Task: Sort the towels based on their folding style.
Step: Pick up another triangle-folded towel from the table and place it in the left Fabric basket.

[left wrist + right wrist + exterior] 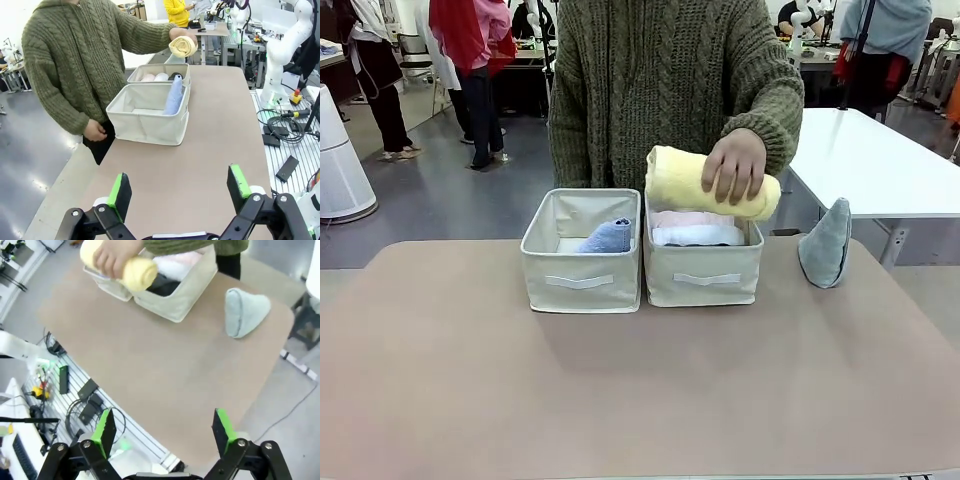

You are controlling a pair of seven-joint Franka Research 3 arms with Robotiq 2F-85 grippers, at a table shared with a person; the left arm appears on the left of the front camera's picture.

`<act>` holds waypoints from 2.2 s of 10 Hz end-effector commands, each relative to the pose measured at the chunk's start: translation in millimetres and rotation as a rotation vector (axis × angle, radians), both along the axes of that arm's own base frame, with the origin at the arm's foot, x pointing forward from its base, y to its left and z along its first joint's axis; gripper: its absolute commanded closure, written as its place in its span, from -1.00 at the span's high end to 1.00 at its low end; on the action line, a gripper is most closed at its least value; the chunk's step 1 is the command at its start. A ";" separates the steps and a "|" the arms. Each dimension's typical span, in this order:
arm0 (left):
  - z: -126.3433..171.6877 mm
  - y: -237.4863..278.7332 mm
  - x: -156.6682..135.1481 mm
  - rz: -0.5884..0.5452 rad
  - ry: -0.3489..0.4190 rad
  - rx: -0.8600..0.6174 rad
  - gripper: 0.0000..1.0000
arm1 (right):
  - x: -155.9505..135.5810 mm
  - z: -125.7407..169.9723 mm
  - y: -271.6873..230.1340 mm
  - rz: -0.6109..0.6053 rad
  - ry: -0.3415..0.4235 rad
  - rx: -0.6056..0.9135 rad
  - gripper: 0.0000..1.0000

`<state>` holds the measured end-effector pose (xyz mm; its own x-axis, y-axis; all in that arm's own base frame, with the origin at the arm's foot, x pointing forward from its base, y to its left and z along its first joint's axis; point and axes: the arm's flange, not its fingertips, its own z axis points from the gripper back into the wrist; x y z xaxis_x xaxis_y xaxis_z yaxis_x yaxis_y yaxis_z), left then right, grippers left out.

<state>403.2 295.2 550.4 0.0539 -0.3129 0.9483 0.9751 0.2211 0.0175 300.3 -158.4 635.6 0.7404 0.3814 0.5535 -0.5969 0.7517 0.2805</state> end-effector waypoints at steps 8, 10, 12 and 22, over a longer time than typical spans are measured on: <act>2.4 -0.7 -2.0 0.003 -0.005 0.002 1.00 | 111.1 -36.8 111.9 -0.005 0.036 -0.116 1.00; 2.4 -0.7 -2.0 0.003 -0.005 0.002 1.00 | 111.1 -36.8 111.9 -0.005 0.036 -0.116 1.00; 2.4 -0.7 -2.0 0.003 -0.005 0.002 1.00 | 111.1 -36.8 111.9 -0.005 0.036 -0.116 1.00; 2.4 -0.7 -2.0 0.003 -0.005 0.002 1.00 | 215.9 -77.9 139.9 -0.495 0.496 -0.386 1.00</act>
<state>403.0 294.8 551.2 0.0523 -0.3134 0.9482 0.9752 0.2205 0.0191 521.9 -12.3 560.6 0.9980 0.0529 -0.0356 -0.0489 0.9932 0.1053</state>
